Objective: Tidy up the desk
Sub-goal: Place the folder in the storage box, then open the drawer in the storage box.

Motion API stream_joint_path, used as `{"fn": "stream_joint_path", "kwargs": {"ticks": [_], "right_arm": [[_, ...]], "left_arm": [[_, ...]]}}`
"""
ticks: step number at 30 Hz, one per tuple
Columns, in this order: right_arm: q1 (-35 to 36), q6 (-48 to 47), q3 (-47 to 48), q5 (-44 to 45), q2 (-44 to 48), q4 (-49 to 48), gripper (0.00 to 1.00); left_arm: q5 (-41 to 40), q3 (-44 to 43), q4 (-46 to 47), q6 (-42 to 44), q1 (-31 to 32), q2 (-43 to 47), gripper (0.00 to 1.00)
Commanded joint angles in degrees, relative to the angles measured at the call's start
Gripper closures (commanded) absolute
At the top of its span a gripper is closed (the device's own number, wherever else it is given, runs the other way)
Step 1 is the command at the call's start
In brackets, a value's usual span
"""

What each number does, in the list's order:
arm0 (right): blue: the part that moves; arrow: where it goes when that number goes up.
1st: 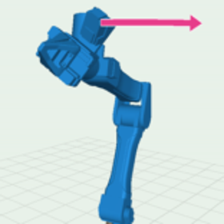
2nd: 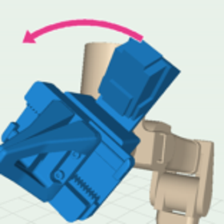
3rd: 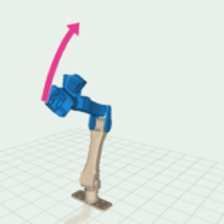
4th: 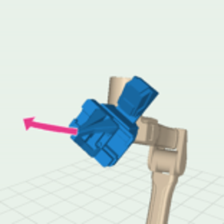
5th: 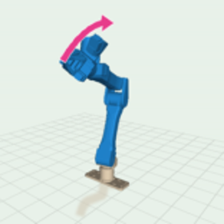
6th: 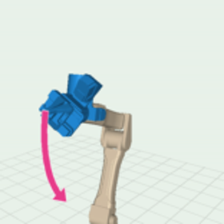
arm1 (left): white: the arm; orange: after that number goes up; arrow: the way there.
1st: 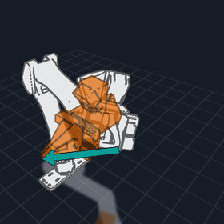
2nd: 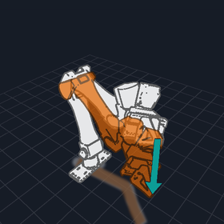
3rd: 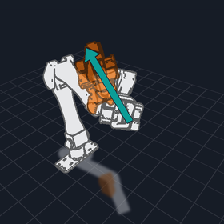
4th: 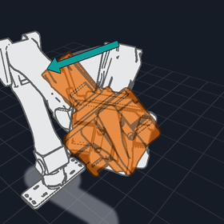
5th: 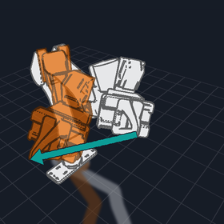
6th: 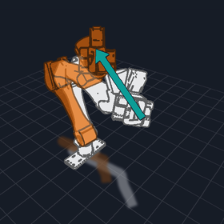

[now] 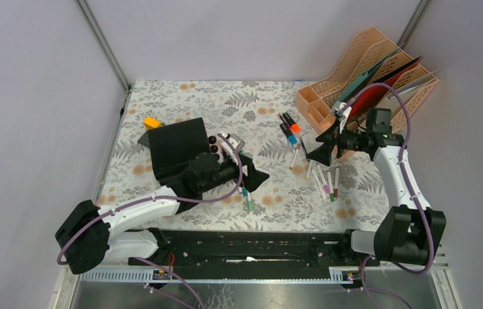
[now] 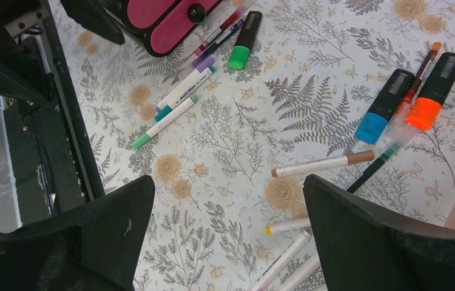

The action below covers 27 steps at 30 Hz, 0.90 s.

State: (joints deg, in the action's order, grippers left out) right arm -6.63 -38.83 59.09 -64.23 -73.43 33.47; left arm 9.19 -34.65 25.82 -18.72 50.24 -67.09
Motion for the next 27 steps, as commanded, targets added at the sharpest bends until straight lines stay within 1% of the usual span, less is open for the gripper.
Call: {"fn": "stream_joint_path", "kwargs": {"ticks": [1, 6, 14, 16, 18, 20, 23, 27], "right_arm": [[0.6, 6.6, -0.7, -2.6, -1.1, -7.4, 0.0], [1.4, 8.0, -1.1, -1.6, -3.0, -8.6, 0.0], [5.9, 8.4, -1.1, 1.0, -4.4, -9.4, 0.0], [6.3, 9.0, -1.2, 1.7, -4.8, -10.1, 0.0], [8.5, 9.5, -1.0, 2.3, -5.5, -10.3, 0.0], [9.9, 9.7, -0.8, 2.6, -6.1, -10.4, 0.0], [11.3, 10.0, -0.5, 2.9, -6.9, -10.4, 0.0], [11.6, 9.9, -0.7, 3.3, -6.7, -10.3, 0.0]], "left_arm": [[-3.7, -3.6, -8.5, -1.5, -0.1, 0.2, 0.01], [-8.9, -9.1, -17.4, 1.2, -0.1, -0.5, 0.01], [-24.1, -23.1, -35.5, 4.8, -0.2, -4.7, 0.01], [-27.6, -25.3, -38.3, 5.4, -0.4, -5.7, 0.01], [-30.4, -27.0, -39.9, 6.8, -0.6, -6.6, 0.01], [-32.9, -29.0, -41.4, 9.5, -1.1, -7.8, 0.01], [-33.0, -34.4, -46.4, 15.2, -2.1, -11.2, 0.01], [-34.6, -43.5, -57.8, 25.1, -2.7, -17.8, 0.02]]}}
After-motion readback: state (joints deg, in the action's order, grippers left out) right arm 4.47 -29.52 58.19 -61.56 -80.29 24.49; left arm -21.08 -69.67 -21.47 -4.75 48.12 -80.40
